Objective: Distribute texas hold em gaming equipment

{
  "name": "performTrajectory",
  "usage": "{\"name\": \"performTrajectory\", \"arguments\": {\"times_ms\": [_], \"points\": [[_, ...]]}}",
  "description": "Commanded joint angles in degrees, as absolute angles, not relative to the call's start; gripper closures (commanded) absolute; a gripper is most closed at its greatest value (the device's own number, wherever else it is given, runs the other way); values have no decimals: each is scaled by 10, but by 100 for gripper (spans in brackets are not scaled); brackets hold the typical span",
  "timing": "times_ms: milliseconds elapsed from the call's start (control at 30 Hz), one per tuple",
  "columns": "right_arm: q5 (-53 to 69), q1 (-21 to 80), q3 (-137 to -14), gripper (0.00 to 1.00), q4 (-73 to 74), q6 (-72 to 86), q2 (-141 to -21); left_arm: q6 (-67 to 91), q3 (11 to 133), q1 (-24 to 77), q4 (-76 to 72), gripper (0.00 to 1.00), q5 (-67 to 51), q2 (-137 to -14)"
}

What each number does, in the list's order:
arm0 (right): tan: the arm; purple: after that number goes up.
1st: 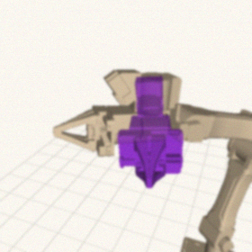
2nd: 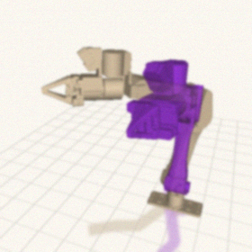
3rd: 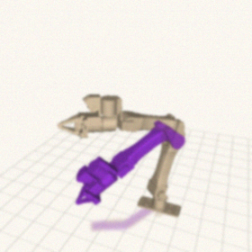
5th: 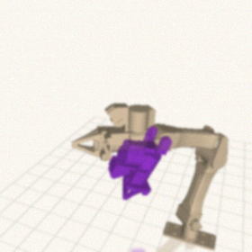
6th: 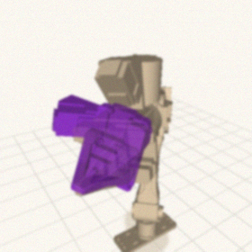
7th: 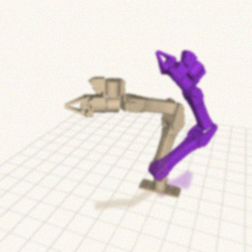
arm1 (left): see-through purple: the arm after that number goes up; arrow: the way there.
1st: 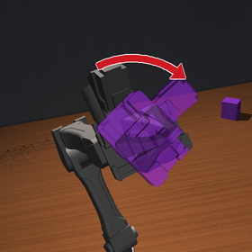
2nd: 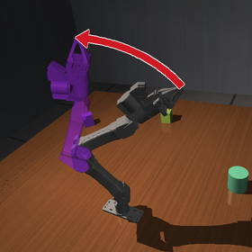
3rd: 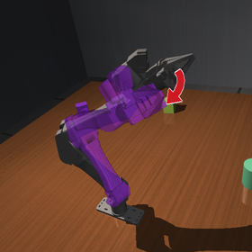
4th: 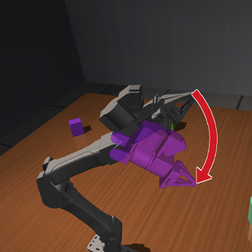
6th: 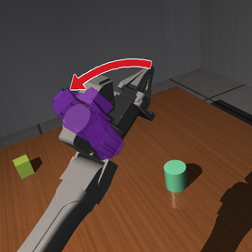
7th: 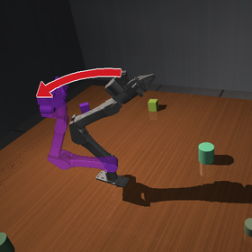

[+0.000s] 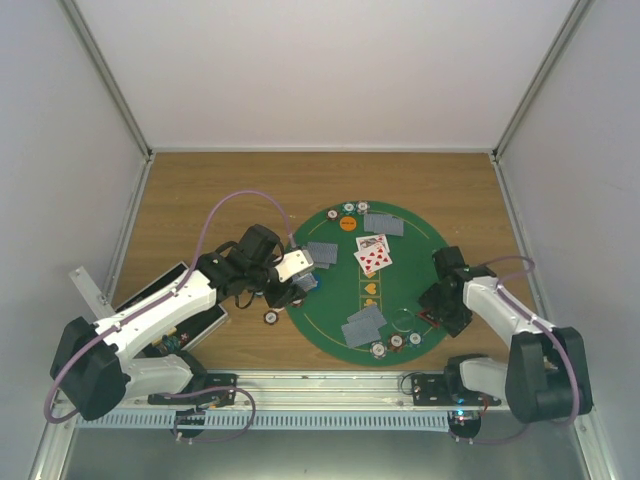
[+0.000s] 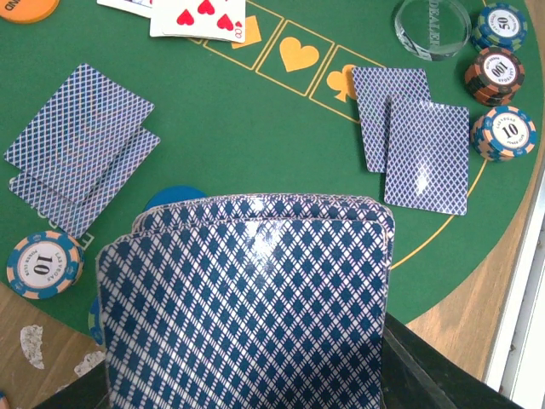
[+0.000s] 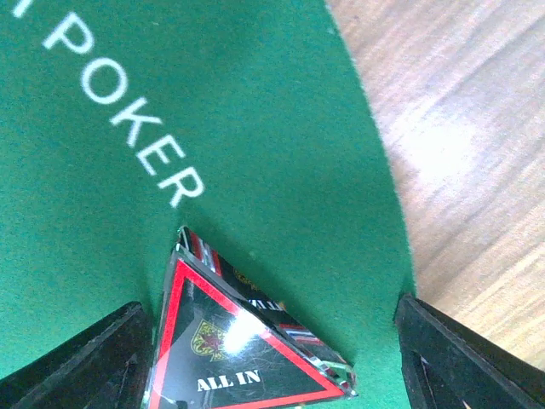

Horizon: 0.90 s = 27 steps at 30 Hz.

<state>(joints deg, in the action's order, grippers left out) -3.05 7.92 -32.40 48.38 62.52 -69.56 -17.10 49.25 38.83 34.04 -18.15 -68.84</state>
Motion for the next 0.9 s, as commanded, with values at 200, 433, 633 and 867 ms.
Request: {"name": "performTrajectory", "arguments": {"times_ms": [200, 433, 633, 867], "points": [[-38, 68, -320, 22, 494, 612, -662, -170, 483, 385, 304, 47, -190, -676], [-64, 69, -373, 4, 524, 524, -678, -168, 482, 385, 302, 47, -192, -676], [-49, 75, -392, 2, 564, 477, -672, -168, 479, 385, 299, 47, -191, -672], [-2, 87, -394, 2, 600, 447, -678, -168, 480, 385, 298, 47, -194, -675]]}}
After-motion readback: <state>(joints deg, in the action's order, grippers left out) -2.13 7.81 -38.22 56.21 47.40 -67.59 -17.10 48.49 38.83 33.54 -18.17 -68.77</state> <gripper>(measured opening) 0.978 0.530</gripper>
